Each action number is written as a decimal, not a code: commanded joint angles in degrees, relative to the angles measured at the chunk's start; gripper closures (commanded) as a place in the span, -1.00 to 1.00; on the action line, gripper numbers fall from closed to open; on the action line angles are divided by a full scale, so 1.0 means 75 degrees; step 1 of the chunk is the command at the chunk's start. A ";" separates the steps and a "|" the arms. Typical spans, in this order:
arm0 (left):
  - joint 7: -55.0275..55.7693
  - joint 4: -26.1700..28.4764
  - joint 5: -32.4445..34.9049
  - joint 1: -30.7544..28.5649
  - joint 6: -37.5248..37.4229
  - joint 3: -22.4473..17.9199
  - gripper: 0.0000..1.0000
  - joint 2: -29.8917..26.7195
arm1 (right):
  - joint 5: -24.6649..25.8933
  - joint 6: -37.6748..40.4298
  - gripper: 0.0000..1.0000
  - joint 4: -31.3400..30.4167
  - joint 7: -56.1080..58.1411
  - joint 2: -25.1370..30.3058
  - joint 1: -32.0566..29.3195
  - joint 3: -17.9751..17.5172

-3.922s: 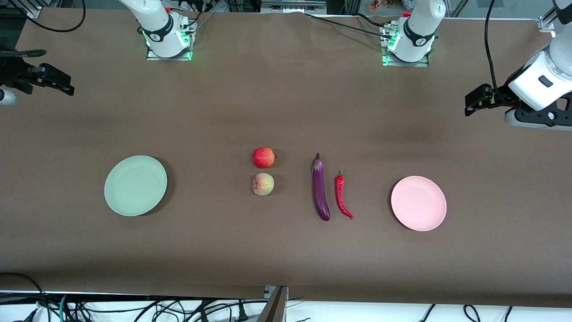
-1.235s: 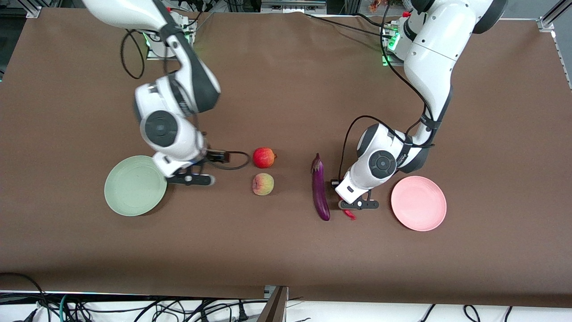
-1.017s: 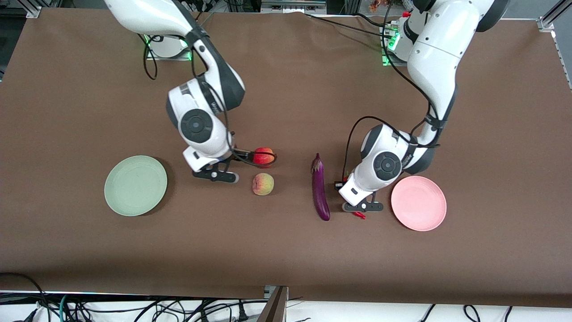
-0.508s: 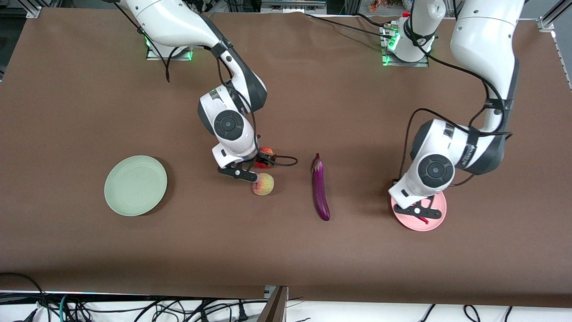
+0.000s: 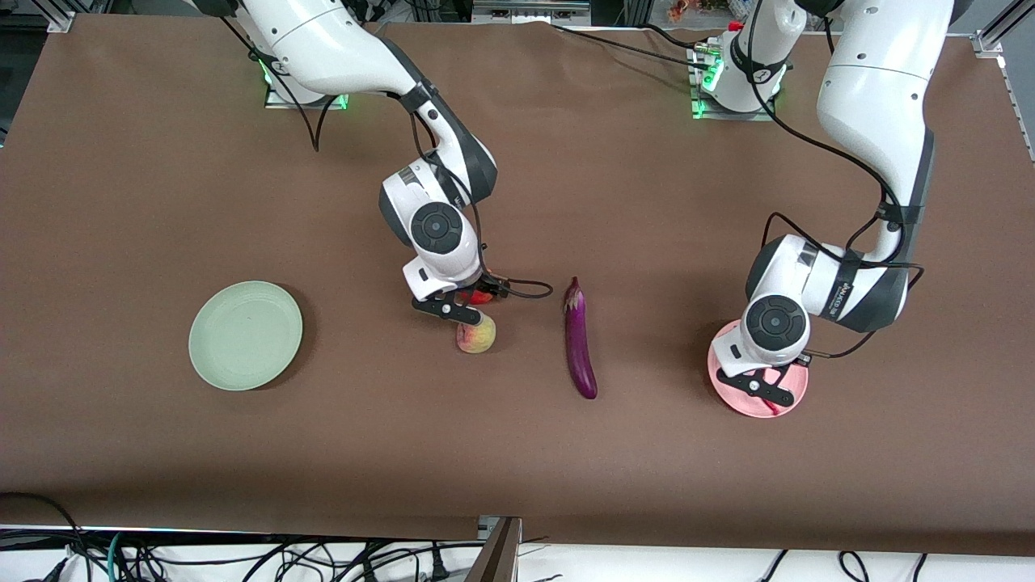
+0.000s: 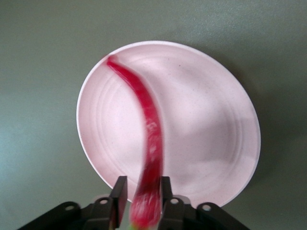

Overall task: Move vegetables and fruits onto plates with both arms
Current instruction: 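Place the chili on the pink plate while the right gripper grasps the apple, then carry the apple to the green plate while the left gripper reaches the eggplant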

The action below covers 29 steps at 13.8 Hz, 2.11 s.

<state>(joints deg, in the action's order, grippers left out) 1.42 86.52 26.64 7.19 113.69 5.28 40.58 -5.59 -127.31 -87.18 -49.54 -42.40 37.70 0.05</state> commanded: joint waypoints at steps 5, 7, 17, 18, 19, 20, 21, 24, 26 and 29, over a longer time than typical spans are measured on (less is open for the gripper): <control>-0.0096 -0.0040 -0.0164 0.0096 -0.0029 0.0057 -1.00 -0.0126 | -0.0063 -0.0041 -0.30 0.0093 0.0042 -0.0171 0.0317 0.0075; -0.0096 -0.0063 -0.1017 0.0061 -0.0029 0.0069 -1.00 -0.0149 | -0.0051 -0.0018 0.20 0.0093 0.0124 -0.0171 0.0306 0.0075; 0.0991 -0.0098 -0.5369 0.0948 0.0564 0.0667 -1.00 -0.0290 | -0.0098 0.3002 0.41 0.0151 0.2955 0.1317 -0.1344 0.0343; 0.1481 -0.0098 -0.5369 0.1137 0.1079 0.0667 -1.00 -0.0209 | -0.0098 0.3237 0.42 0.0151 0.3459 0.1387 -0.1567 0.0565; 0.2008 -0.0063 -0.5334 0.1383 0.1536 0.0655 -1.00 -0.0104 | -0.0098 0.3379 0.41 0.0151 0.3986 0.1411 -0.1767 0.0869; 0.2396 -0.0051 -0.5287 0.1617 0.1808 0.0643 -1.00 0.0048 | -0.0098 0.3438 0.42 0.0140 0.4572 0.1400 -0.1908 0.1255; 0.2586 -0.0040 -0.5264 0.1852 0.2101 0.0597 -1.00 0.0212 | -0.0087 0.3439 0.41 0.0128 0.5169 0.1365 -0.2037 0.1595; 0.2670 0.0007 -0.4481 0.2135 0.2922 0.0514 -1.00 0.0599 | -0.0017 0.3334 0.41 0.0093 0.6333 0.1143 -0.2937 0.1856; 0.2740 0.0019 -0.4175 0.2229 0.3355 0.0514 -1.00 0.0892 | 0.0042 0.3054 0.41 0.0093 0.6615 0.0886 -0.3430 0.1868; 0.2740 0.0042 -0.3765 0.2206 0.3639 0.0514 0.10 0.1023 | -0.0004 0.2632 0.38 0.0069 0.6921 0.0557 -0.3947 0.1856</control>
<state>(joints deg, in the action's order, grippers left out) 21.18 86.83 -4.07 23.25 140.09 9.79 48.38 -5.53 -105.96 -86.43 1.28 -37.20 9.54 14.63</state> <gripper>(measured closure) 0.062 0.167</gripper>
